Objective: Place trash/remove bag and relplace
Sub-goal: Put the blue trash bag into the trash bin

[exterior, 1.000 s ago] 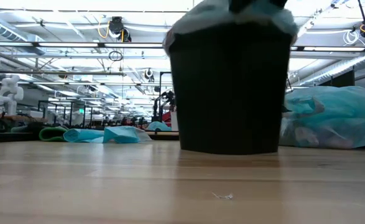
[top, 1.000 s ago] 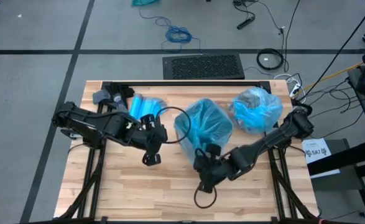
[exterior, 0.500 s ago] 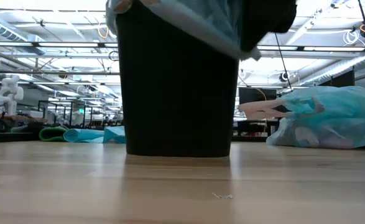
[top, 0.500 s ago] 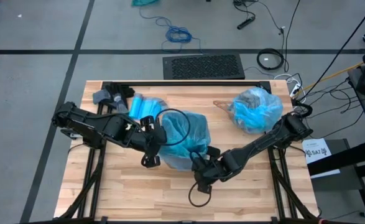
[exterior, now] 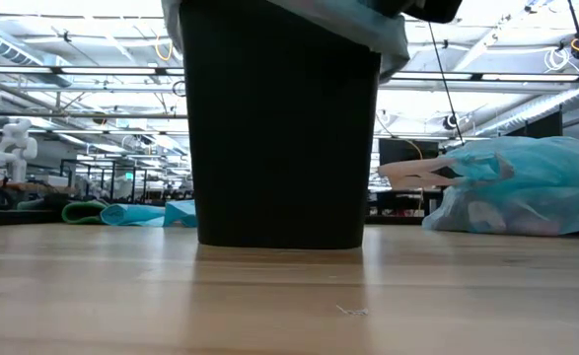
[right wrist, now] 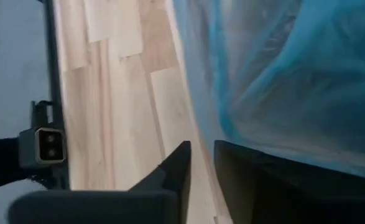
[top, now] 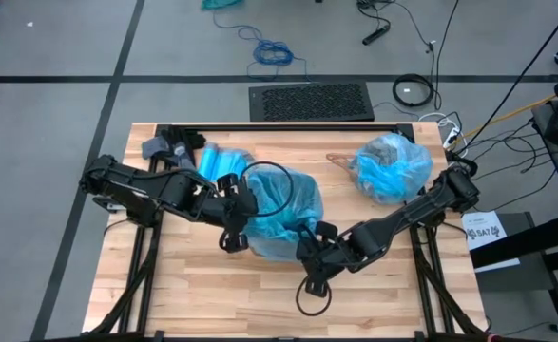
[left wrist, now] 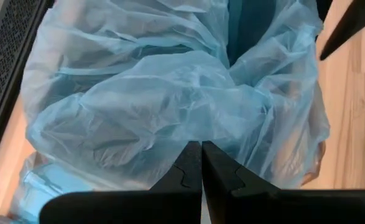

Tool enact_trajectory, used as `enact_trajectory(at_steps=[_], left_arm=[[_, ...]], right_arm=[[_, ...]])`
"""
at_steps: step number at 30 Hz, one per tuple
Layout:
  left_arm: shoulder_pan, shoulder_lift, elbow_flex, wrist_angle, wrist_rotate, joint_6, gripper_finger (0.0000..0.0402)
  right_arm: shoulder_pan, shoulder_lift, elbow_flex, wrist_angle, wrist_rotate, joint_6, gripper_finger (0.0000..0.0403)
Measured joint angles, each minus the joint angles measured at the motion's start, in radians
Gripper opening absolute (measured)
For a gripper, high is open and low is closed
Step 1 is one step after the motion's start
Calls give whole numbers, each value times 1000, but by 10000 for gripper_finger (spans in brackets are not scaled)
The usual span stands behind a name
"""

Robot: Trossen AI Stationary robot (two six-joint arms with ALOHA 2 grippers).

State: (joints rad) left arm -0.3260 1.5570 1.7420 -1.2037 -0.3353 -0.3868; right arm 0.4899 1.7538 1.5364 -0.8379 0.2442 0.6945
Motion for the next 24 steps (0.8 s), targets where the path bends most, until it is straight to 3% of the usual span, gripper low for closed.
enact_trajectory(at_steps=[7, 11, 19, 24], left_arm=[[-2, 0, 0, -44, 0, -1, 2], [-1, 0, 0, -92, -1, -27, 2], [-3, 0, 0, -104, -3, -26, 2], [-48, -57, -49, -86, -86, -43, 2]], right_arm=[[8, -26, 0, 3, -56, -23, 126], [8, -67, 0, 16, -92, -9, 146], [10, -176, 0, 25, -89, 47, 138], [15, -239, 0, -41, -47, 179, 122]])
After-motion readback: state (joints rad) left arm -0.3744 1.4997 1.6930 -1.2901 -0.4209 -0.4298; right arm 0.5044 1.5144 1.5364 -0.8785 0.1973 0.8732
